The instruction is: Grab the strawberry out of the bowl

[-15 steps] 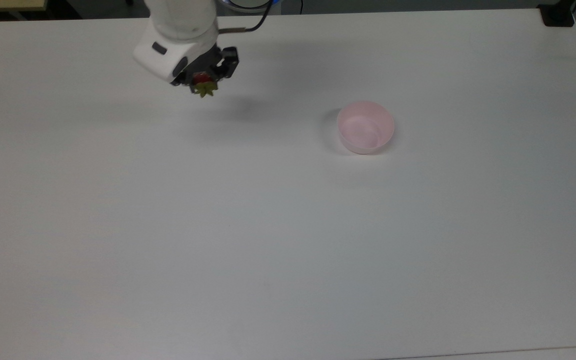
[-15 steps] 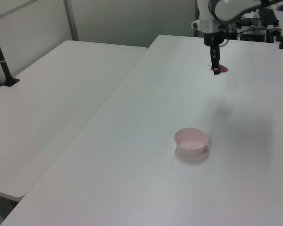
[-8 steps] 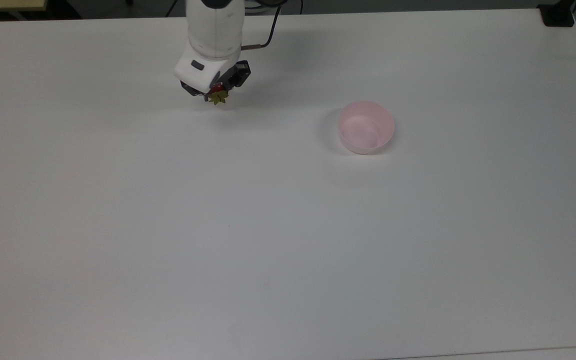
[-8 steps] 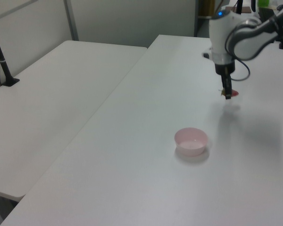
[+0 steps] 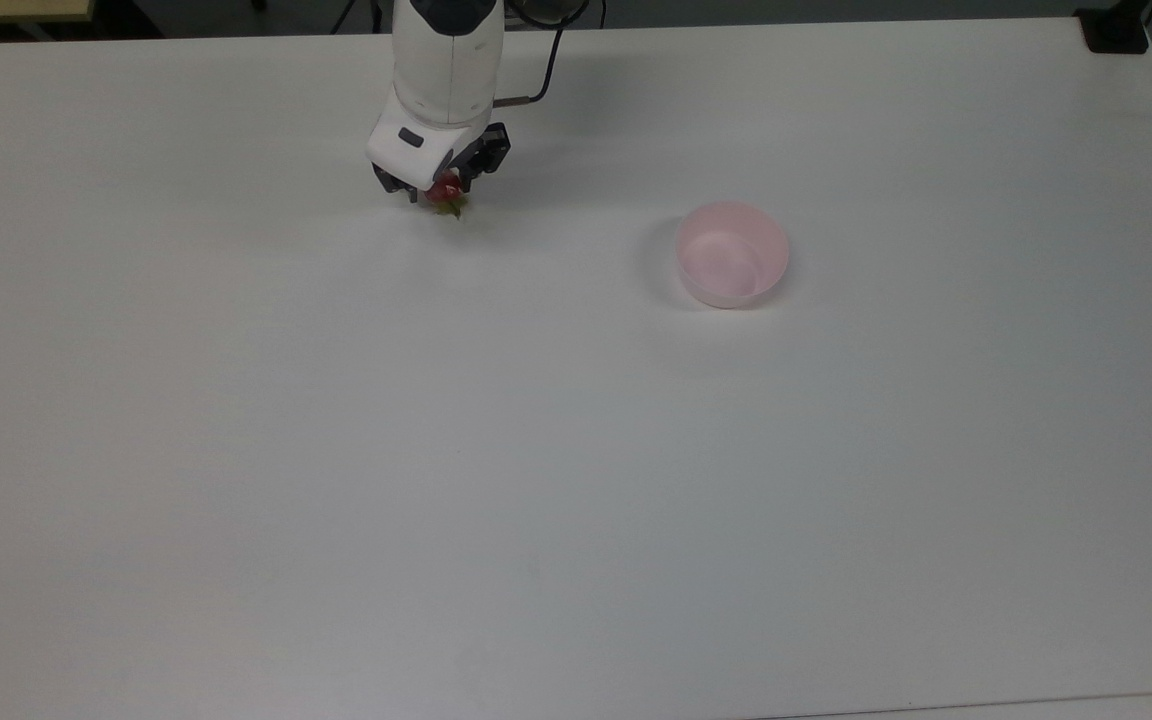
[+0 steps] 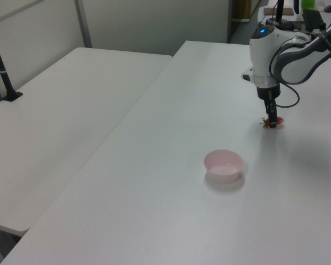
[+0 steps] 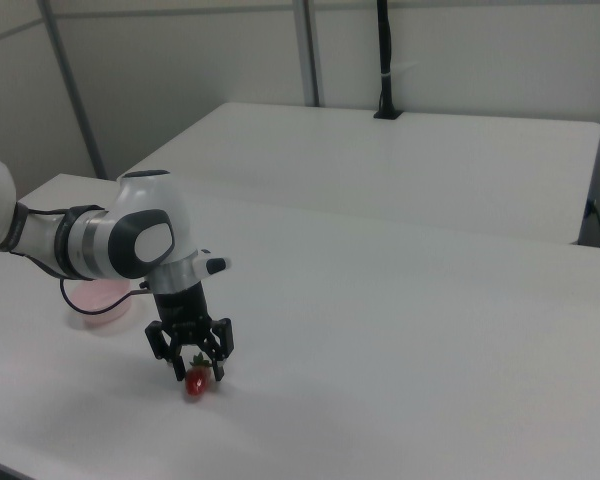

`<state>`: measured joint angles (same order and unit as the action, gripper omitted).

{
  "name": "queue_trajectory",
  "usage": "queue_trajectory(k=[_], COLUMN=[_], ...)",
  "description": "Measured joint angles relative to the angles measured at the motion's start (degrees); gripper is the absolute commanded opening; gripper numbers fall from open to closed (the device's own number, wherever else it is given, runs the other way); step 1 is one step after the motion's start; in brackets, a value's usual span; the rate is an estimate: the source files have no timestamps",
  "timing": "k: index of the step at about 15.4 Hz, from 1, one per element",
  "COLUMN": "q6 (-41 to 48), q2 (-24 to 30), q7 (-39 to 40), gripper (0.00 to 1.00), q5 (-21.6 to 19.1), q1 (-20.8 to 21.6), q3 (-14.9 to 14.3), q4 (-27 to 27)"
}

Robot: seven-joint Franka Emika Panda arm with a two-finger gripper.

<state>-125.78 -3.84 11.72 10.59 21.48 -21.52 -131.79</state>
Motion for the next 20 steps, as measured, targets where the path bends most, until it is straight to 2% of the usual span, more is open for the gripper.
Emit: queue_trajectory(k=[2, 4, 7, 9, 11, 14, 20], q6=[0.01, 2.77, 16.36, 25.21, 30.28, 31.5, 31.5], q2=[0.14, 0.77, 2.57, 3.7, 4.49, 4.4, 3.35], q7=[-3.55, -6.79, -9.48, -9.61, -9.61, -9.61, -9.61], gripper=[1.0, 1.0, 1.0, 1.0, 1.0, 1.0, 1.0], q5=[0.01, 0.04, -0.58, -4.07, -6.45, -8.27, -9.77], q1=[0.01, -0.12, -1.57, -2.96, -5.05, -9.49, -14.24], q3=[0.02, 0.85, 3.84, 5.41, 7.28, 10.67, 12.96], q4=[0.77, 3.75, 15.85, 25.64, 32.41, 35.44, 35.64])
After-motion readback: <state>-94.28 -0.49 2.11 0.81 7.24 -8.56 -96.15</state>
